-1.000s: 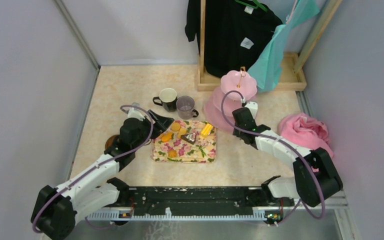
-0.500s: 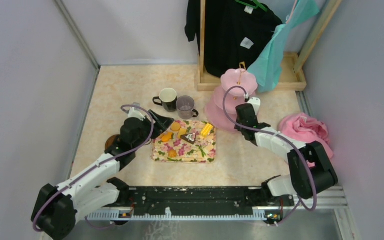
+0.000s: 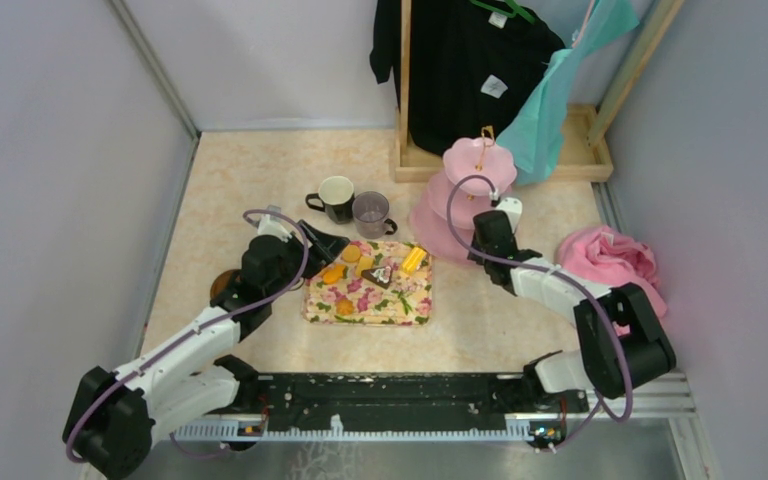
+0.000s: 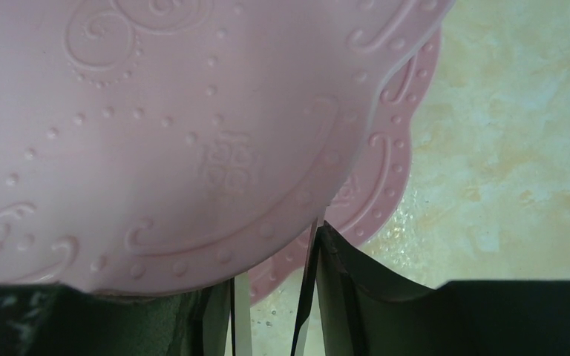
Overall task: Serve the afternoon tea
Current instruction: Place the desert on the desert table, then pick up the desert from the tray.
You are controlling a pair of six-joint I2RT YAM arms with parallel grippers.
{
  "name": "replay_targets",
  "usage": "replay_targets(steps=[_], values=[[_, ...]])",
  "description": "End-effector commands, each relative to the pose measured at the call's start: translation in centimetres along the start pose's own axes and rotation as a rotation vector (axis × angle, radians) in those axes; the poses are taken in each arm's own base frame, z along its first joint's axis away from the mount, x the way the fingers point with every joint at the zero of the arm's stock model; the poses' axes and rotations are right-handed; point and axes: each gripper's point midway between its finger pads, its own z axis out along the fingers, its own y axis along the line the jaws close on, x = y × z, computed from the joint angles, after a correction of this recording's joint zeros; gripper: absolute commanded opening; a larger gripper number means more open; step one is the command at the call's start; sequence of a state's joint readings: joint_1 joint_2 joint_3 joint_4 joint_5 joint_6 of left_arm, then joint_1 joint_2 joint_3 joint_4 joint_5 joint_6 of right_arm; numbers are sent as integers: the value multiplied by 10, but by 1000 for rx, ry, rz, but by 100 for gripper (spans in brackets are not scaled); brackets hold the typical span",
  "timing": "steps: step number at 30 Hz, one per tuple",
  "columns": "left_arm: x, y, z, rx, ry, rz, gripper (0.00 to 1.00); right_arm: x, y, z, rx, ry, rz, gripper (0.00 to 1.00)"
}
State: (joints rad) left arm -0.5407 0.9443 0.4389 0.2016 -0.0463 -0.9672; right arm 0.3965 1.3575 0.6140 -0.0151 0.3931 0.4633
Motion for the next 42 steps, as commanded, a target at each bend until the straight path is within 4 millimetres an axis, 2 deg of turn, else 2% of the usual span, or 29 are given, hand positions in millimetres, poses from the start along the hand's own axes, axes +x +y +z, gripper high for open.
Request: replay_targets(steps=[1,26,33,42], values=[[-5,-8,0,32,-12,8,78,-4,-1,-5,-20,-14,13,42],[-5,-8,-1,36,-13,10,78,-4,-7,-36,-53,-42,15,46],[-7,-8,-1,31,-18,18,78,0,5,-47,-71,-47,-13,46],[-7,-5,0,19,-25,24,78,21,31,-80,-127,-54,-94,45]])
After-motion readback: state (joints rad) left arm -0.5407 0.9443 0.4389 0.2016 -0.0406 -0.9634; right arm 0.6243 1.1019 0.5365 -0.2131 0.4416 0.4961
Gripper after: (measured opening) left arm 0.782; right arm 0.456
